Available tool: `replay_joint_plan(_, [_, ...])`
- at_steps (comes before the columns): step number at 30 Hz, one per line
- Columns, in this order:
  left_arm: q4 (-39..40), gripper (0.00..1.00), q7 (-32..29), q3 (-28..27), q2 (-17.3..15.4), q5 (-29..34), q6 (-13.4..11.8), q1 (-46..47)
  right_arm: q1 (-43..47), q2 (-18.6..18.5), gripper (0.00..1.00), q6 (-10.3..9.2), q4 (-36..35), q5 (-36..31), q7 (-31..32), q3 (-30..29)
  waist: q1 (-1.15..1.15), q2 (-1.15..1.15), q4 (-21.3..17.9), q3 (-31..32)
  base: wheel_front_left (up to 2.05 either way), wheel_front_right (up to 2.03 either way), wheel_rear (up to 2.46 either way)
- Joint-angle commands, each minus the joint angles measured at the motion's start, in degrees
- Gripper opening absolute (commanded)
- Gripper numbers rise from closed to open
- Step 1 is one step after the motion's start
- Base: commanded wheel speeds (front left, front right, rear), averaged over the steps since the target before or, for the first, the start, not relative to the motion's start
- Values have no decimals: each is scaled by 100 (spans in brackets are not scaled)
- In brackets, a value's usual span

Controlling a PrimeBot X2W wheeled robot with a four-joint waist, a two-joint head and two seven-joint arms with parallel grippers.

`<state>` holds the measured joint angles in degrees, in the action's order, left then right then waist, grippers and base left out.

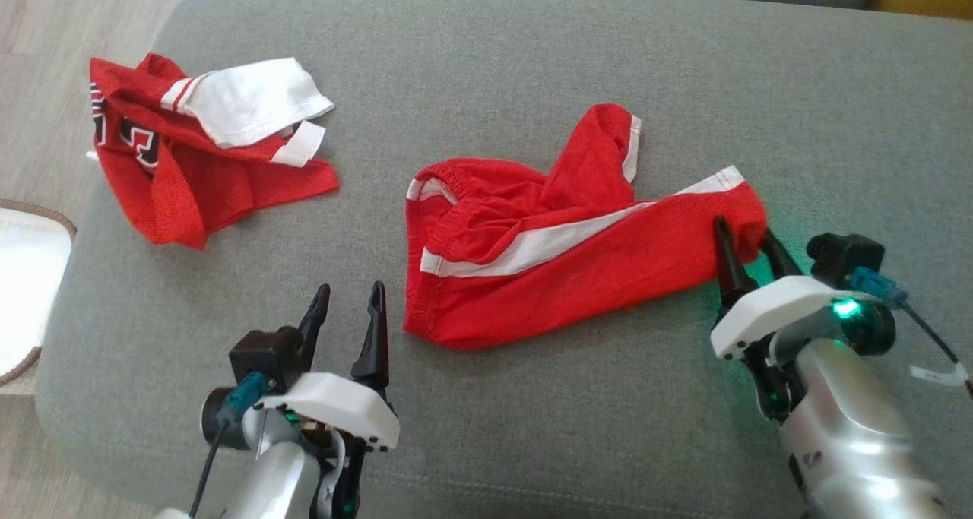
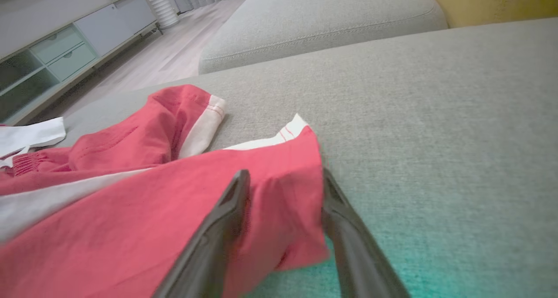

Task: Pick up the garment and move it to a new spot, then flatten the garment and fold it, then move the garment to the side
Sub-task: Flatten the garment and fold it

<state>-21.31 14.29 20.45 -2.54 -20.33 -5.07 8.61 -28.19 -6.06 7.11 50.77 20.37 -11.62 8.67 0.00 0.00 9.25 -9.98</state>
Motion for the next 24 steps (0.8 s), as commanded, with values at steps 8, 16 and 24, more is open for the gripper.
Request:
replay_joint_plan(8, [304, 100, 71, -165, -34, 18, -36, 195, -55, -315, 0, 37, -772, 83, -324, 704, 0, 0, -195, 96, 0, 0, 0])
replay_joint_plan(16, [222, 100, 71, -161, -34, -51, -31, 60, 1138, -1013, 4, 37, -2541, -416, -336, 1093, 0, 0, -595, 306, 0, 0, 0])
replay_joint_plan(24, [112, 100, 71, -189, -34, -75, -33, -75, 1780, -1036, 100, 37, -2017, -751, -337, 865, 0, 0, -780, 417, 0, 0, 0])
